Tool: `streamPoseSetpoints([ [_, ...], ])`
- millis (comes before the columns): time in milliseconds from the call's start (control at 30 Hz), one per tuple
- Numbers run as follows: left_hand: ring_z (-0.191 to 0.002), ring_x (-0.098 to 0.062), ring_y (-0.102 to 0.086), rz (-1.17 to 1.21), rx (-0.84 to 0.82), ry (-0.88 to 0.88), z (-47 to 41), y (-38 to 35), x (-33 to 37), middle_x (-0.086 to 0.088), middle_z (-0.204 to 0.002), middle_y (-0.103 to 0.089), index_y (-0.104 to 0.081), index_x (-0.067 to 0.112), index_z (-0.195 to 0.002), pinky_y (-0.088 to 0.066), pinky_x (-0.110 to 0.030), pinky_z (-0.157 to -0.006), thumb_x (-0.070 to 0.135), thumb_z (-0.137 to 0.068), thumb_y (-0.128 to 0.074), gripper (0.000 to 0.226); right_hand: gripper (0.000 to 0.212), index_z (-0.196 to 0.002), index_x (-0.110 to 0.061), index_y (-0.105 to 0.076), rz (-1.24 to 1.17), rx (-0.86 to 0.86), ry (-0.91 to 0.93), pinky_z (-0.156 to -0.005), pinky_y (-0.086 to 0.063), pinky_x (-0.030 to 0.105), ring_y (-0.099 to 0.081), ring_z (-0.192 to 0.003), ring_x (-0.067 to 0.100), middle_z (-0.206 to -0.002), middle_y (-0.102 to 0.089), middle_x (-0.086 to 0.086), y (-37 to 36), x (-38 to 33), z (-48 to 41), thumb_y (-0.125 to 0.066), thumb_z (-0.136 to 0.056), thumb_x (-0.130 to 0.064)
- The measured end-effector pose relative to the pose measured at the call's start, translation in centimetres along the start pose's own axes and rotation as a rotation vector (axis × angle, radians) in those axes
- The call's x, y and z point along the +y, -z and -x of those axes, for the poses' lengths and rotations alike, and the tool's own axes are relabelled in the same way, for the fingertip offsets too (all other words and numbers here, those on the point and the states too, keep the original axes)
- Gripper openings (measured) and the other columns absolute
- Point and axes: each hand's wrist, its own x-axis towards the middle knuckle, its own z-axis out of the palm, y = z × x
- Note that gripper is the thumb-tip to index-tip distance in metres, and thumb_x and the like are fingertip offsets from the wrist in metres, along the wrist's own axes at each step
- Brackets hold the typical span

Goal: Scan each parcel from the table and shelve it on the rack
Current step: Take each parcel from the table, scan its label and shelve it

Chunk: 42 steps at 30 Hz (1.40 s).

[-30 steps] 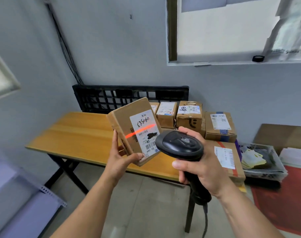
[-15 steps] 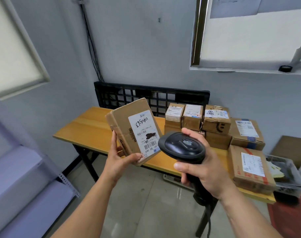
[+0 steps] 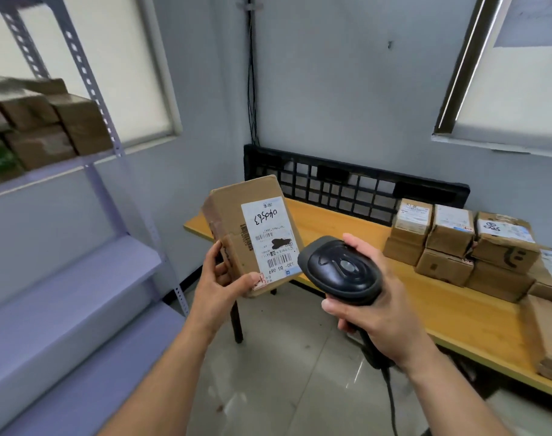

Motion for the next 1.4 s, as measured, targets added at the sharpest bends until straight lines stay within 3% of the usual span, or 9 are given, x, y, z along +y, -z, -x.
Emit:
streamPoseSetpoints([
  [133, -0.103, -0.011, -0.068, 0.037, 0.067, -0.013, 0.8, 5.5, 0.9, 0.002, -0.114, -0.07, -0.037, 0.039, -0.14, -0.056, -0.026, -0.078, 0.043, -0.044, -0.085, 0.106, 0.09, -0.137, -0.039, -0.046, -0.015, -0.06, 0.036, -0.051, -0.057, 0.031, -0.069, -0.075, 0.015, -0.118, -0.06, -0.02, -5.4, -0.3, -1.4, -0.086, -0.059, -0.018],
  [267, -0.096, -0.01, -0.07, 0.035, 0.148, -0.023, 1.8, 10.5, 1.2, 0.001, -0.111, -0.071, -0.039, 0.032, -0.141, -0.055, -0.019, -0.066, 0.021, -0.058, -0.091, 0.099, 0.089, -0.136, -0.037, -0.046, -0.03, -0.128, 0.049, -0.05, -0.056, 0.027, -0.067, -0.069, 0.006, -0.115, -0.062, -0.024, -9.9, -0.6, -2.9, -0.085, -0.06, -0.014],
  [500, -0.092, -0.005, -0.069, 0.002, 0.334, -0.024, 2.1, 16.4, 0.5, -0.002, -0.113, -0.067, -0.04, 0.036, -0.135, -0.057, -0.021, -0.072, 0.006, -0.08, -0.073, 0.07, 0.087, -0.132, -0.043, -0.049, -0.058, -0.248, 0.077, -0.051, -0.058, 0.04, -0.064, -0.062, 0.017, -0.113, -0.064, -0.019, -15.6, 0.0, -7.1, -0.085, -0.066, 0.001],
  [700, -0.083, 0.005, -0.068, -0.076, 0.482, -0.019, 1.5, 20.0, 1.5, 0.008, -0.106, -0.067, -0.039, 0.039, -0.132, -0.057, -0.018, -0.069, 0.011, -0.084, -0.071, 0.065, 0.09, -0.124, -0.056, -0.053, -0.145, -0.348, 0.127, -0.049, -0.056, 0.034, -0.067, -0.07, 0.012, -0.113, -0.065, -0.013, -19.8, 1.2, -11.8, -0.085, -0.066, 0.004],
  [800, -0.088, -0.001, -0.069, -0.103, 0.545, -0.032, 0.6, 22.3, 2.9, 0.007, -0.111, -0.068, -0.039, 0.043, -0.132, -0.056, -0.021, -0.071, 0.016, -0.084, -0.072, 0.064, 0.088, -0.126, -0.053, -0.053, -0.193, -0.392, 0.148, -0.049, -0.056, 0.035, -0.067, -0.071, 0.011, -0.113, -0.065, -0.012, -21.8, 1.2, -14.1, -0.086, -0.066, 0.003],
  [967, -0.097, -0.011, -0.068, -0.114, 0.639, -0.084, -0.1, 25.5, 5.0, 0.004, -0.114, -0.068, -0.038, 0.046, -0.131, -0.056, -0.023, -0.07, 0.021, -0.084, -0.073, 0.064, 0.087, -0.132, -0.047, -0.051, -0.225, -0.47, 0.189, -0.068, -0.057, 0.031, -0.066, -0.09, 0.016, -0.121, -0.062, -0.014, -24.5, 1.0, -17.1, -0.09, -0.064, -0.008],
  [1133, -0.094, -0.009, -0.07, -0.108, 0.773, -0.145, 0.9, 30.5, 7.3, -0.002, -0.114, -0.069, -0.039, 0.037, -0.138, -0.055, -0.026, -0.073, 0.013, -0.085, -0.07, 0.065, 0.087, -0.128, -0.045, -0.054, -0.297, -0.531, 0.171, -0.05, -0.054, 0.028, -0.067, -0.067, 0.013, -0.12, -0.061, 0.0, -28.8, 0.0, -19.0, -0.083, -0.066, 0.009],
  [1300, -0.088, -0.006, -0.069, -0.139, 0.911, -0.198, 1.8, 37.4, 10.5, 0.005, -0.108, -0.068, -0.04, 0.036, -0.136, -0.054, -0.023, -0.068, 0.017, -0.089, -0.065, 0.056, 0.089, -0.117, -0.059, -0.057, -0.328, -0.566, 0.196, -0.055, -0.055, 0.026, -0.067, -0.079, 0.009, -0.113, -0.062, -0.02, -34.1, -1.2, -19.8, -0.083, -0.066, 0.01],
  [1400, -0.089, -0.008, -0.067, -0.151, 0.975, -0.202, 1.8, 41.8, 12.2, 0.001, -0.109, -0.067, -0.04, 0.034, -0.137, -0.051, -0.024, -0.067, 0.021, -0.091, -0.064, 0.053, 0.088, -0.115, -0.059, -0.057, -0.345, -0.575, 0.159, -0.052, -0.054, 0.029, -0.067, -0.074, 0.011, -0.114, -0.062, -0.016, -37.3, -1.8, -20.1, -0.082, -0.067, 0.01],
])
